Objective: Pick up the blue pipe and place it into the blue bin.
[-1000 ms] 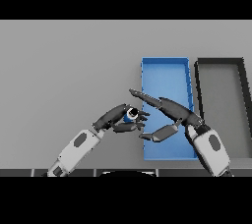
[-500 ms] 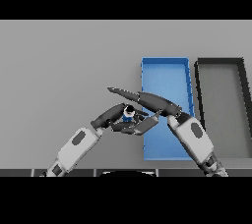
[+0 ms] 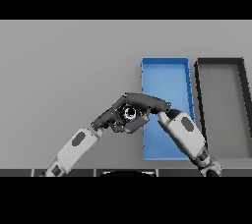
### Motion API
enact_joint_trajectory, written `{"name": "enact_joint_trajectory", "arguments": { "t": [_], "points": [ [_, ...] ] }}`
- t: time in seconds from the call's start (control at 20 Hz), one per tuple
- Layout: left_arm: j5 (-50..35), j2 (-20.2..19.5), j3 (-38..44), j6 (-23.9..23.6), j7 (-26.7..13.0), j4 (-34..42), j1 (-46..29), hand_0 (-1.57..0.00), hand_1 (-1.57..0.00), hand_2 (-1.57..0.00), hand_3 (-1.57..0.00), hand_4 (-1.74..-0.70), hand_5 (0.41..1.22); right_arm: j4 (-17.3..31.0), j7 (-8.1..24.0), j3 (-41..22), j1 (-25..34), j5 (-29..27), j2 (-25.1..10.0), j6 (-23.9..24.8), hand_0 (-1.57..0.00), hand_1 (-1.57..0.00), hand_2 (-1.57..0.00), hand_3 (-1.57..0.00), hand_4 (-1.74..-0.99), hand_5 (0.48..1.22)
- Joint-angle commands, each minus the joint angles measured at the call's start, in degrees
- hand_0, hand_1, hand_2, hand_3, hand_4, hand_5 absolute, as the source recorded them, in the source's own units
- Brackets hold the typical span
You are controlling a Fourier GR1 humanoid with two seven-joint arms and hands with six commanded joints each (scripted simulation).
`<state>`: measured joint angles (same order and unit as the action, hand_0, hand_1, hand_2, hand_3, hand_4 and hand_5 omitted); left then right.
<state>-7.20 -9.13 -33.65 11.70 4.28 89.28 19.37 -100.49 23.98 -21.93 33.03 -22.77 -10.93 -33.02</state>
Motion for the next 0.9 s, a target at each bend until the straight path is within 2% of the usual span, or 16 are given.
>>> {"name": "enact_joint_trajectory", "arguments": {
  "t": [0.0, 0.1, 0.2, 0.3, 0.35, 0.4, 0.45, 0.5, 0.55, 0.65, 0.7, 0.75, 0.8, 0.85],
  "points": [
    [-0.7, 0.7, -0.1, -0.3, 0.2, -0.3, -0.4, -1.22, -1.21, -1.2, -0.52, -1.69, 1.203, -0.1, 1.0, 0.0, 0.2, -0.6, 0.6, 0.8, -1.21, -1.22, -1.22, -1.1, -1.492, 0.706],
    [-2.5, 0.9, 1.1, 0.5, 0.4, -1.1, -0.1, -1.35, -1.34, -1.33, -0.53, -1.71, 1.209, -0.4, -1.6, -0.2, -0.8, 1.2, 1.6, 1.5, -1.34, -1.35, -1.35, -1.27, -1.464, 0.891],
    [-2.2, 0.5, 0.7, 0.0, 0.1, -1.0, -0.2, -1.43, -1.42, -1.42, -0.59, -1.72, 1.214, -0.2, -3.7, -0.3, -0.7, 4.5, 1.9, 1.3, -1.42, -1.43, -1.43, -1.38, -1.456, 1.01],
    [-1.2, 0.0, -0.4, -0.8, 0.8, -0.6, 0.3, -1.48, -1.45, -1.47, -0.55, -1.73, 1.216, -0.9, -5.1, 0.3, -0.9, 6.2, 1.8, 0.2, -1.48, -1.48, -1.48, -1.45, -1.465, 1.086],
    [-0.7, -0.6, -0.7, -1.1, 0.7, -0.7, 0.5, -1.5, -1.45, -1.49, -0.53, -1.73, 1.217, -1.3, -4.8, 0.1, -1.6, 6.8, 2.6, 0.0, -1.5, -1.5, -1.5, -1.47, -1.469, 1.113],
    [-0.5, -0.9, -1.2, -1.1, 0.4, -0.9, 0.4, -1.51, -1.42, -1.51, -0.51, -1.73, 1.218, -1.3, -5.2, 0.2, -2.7, 7.1, 2.9, -0.8, -1.51, -1.51, -1.51, -1.49, -1.471, 1.135],
    [-0.5, -1.3, -1.4, -0.8, 0.6, -0.7, 0.7, -1.5, -1.36, -1.52, -0.51, -1.73, 1.219, -1.5, -4.2, 0.8, -2.9, 5.6, 3.2, -1.4, -1.52, -1.52, -1.52, -1.51, -1.473, 1.152],
    [-0.7, -1.8, -1.5, -0.2, 1.2, -0.5, 0.7, -1.43, -1.22, -1.35, -0.53, -1.64, 1.219, -2.3, -4.0, 0.8, -3.5, 5.1, 3.6, -1.7, -1.53, -1.53, -1.53, -1.52, -1.474, 1.166],
    [-0.1, -2.0, -1.8, 0.2, 0.4, -0.2, 1.1, -1.41, -1.19, -1.24, -0.52, -1.54, 1.219, -2.5, -4.5, 1.0, -3.9, 5.0, 3.9, -1.9, -1.54, -1.54, -1.54, -1.53, -1.477, 1.177],
    [0.6, -2.3, -1.9, 1.6, -0.9, -0.4, 1.3, -0.98, -0.8, -0.82, -0.33, -1.34, 1.22, -2.5, -4.6, 1.0, -4.1, 6.8, 4.8, -2.4, -1.55, -1.55, -1.55, -1.54, -1.48, 1.193],
    [0.9, -2.6, -1.5, 2.9, 0.0, -1.6, 1.4, -0.78, -0.64, -0.65, -0.27, -1.25, 1.22, -2.2, -4.0, 1.2, -4.1, 7.4, 5.4, -2.8, -1.56, -1.56, -1.56, -1.55, -1.481, 1.198],
    [1.1, -3.0, -1.2, 4.3, 0.6, -1.5, 1.4, -0.63, -0.51, -0.52, -0.21, -1.18, 1.213, -2.9, -4.3, 1.3, -4.7, 7.4, 5.7, -2.9, -1.56, -1.56, -1.56, -1.55, -1.481, 1.203],
    [1.9, -2.5, -1.2, 4.6, -0.5, -1.5, 1.9, -0.5, -0.41, -0.42, -0.17, -1.11, 1.184, -3.0, -4.0, 2.0, -4.5, 6.8, 5.6, -3.1, -1.56, -1.56, -1.56, -1.56, -1.482, 1.206],
    [2.4, -2.6, -0.8, 5.2, 0.5, -1.9, 2.1, -0.4, -0.33, -0.33, -0.14, -1.05, 1.118, -3.7, -3.0, 2.1, -4.6, 6.7, 6.0, -3.0, -1.56, -1.56, -1.56, -1.56, -1.483, 1.209]
  ]
}}
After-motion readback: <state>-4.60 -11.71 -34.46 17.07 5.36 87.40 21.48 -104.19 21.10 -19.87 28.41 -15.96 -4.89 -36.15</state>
